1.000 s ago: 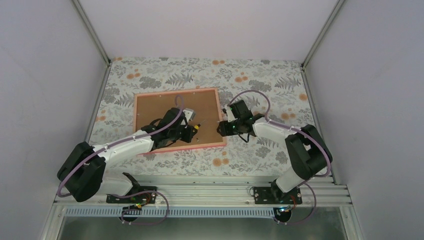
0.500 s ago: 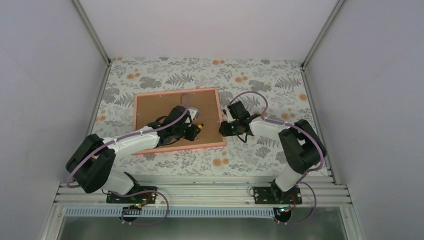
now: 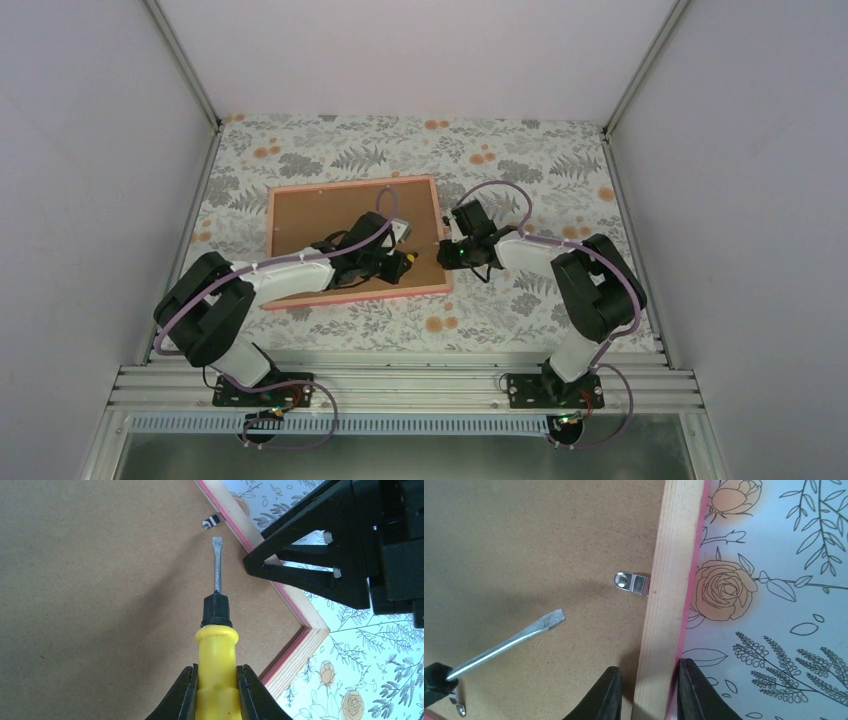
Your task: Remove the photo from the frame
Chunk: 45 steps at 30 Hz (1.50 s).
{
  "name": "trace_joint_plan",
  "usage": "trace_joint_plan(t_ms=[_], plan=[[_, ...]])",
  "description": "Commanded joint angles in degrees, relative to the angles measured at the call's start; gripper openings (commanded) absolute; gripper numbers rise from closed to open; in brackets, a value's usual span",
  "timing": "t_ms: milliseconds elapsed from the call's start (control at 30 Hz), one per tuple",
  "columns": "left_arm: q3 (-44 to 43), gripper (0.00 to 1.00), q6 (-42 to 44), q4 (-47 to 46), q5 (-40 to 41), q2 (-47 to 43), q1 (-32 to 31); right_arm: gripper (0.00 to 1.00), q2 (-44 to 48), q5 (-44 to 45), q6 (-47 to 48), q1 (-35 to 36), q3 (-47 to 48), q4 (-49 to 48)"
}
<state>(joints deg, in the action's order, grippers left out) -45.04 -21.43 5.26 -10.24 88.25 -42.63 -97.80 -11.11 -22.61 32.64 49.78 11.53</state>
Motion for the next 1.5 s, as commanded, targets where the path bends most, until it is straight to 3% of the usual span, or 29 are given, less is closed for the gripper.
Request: trace_joint_plan(t_ms=[0,367,1033,1467], plan=[[-2.19,0.02,0.95,-2.04,-1.27,1.37,-0.59,0.19,-0.68,2.32,-0.47,0.59,0.11,1.06],[-3.30,0.02,1.04,-2.45,-1.43,4.50,-0.96,0.10,-0.56,2.16,-1.16,0.72,-0.56,0.78],[-4.76,0.02,-0.15,-4.11,0.67,8.26,-0.96,0.07,-1.15,1.19,-1.30,1.21,-0.47,0.42],[-5.21,0.02,-5.46,-4.56,5.94,10.34,-0.96,0.06,-0.87,1.14,-1.21,1.28,-0.89,0.42]])
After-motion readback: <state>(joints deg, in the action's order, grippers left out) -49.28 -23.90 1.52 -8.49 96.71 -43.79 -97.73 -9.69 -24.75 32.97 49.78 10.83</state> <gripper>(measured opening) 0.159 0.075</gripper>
